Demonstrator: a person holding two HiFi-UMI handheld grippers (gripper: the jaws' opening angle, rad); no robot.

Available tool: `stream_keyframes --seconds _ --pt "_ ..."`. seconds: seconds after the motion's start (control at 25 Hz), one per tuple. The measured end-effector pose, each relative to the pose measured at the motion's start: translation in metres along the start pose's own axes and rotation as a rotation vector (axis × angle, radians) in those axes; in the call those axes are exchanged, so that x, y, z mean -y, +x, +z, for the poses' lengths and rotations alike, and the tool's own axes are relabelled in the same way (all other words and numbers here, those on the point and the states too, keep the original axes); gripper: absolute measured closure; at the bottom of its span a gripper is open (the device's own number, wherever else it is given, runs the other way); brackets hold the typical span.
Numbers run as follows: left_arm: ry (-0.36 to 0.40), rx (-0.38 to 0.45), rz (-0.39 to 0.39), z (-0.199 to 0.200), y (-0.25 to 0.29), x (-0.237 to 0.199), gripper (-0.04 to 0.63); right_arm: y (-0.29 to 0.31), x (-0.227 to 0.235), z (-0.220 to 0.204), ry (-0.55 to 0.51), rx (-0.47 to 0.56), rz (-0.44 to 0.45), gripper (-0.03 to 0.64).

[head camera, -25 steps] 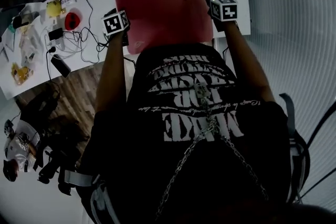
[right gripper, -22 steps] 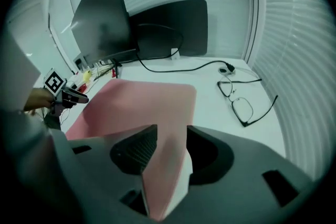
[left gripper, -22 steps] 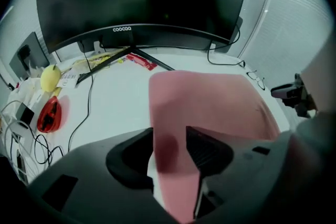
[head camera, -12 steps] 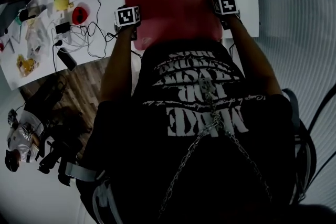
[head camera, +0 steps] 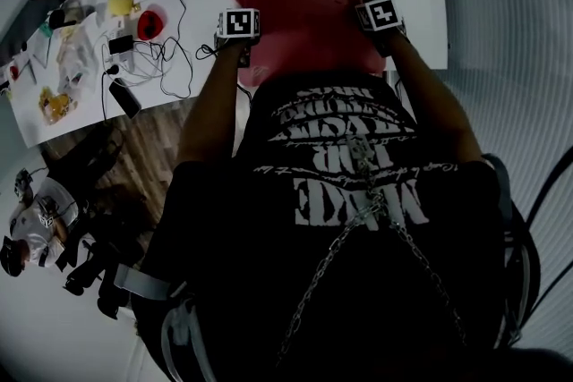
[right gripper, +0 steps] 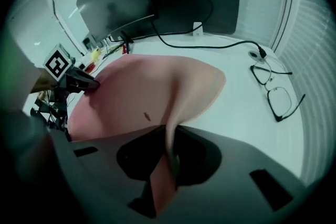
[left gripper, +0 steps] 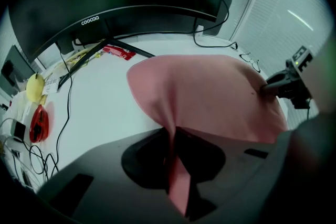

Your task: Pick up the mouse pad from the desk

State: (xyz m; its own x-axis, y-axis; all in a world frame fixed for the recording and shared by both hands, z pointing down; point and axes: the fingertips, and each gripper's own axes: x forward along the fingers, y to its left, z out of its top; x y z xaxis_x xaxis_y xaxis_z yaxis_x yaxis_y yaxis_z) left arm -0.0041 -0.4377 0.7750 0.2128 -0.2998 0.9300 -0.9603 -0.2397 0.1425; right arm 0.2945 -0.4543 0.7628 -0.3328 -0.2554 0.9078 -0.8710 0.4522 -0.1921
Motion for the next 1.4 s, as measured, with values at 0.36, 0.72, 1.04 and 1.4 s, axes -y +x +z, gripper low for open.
stream_keyframes --seconds 0.36,0.72,1.04,1.4 --pt "-0.061 0.204 -0.057 0.006 -0.068 0.02 0.538 -0.084 -0.043 0.012 0.113 0.204 0.18 0.563" --pt "-0.007 0.507 -0.071 0.037 -0.189 0.045 0.539 -0.194 -0.057 0.038 0.095 0.478 0.203 0.565" --pt "0.063 0.68 -0.109 0.1 -0.303 0.077 0.54 -0.309 -0.074 0.1 -0.018 0.668 0.165 0.564" --pt "0.1 0.769 -0.092 0.127 -0.388 0.077 0.54 -0.384 -0.091 0.135 -0.095 0.779 0.148 0.563"
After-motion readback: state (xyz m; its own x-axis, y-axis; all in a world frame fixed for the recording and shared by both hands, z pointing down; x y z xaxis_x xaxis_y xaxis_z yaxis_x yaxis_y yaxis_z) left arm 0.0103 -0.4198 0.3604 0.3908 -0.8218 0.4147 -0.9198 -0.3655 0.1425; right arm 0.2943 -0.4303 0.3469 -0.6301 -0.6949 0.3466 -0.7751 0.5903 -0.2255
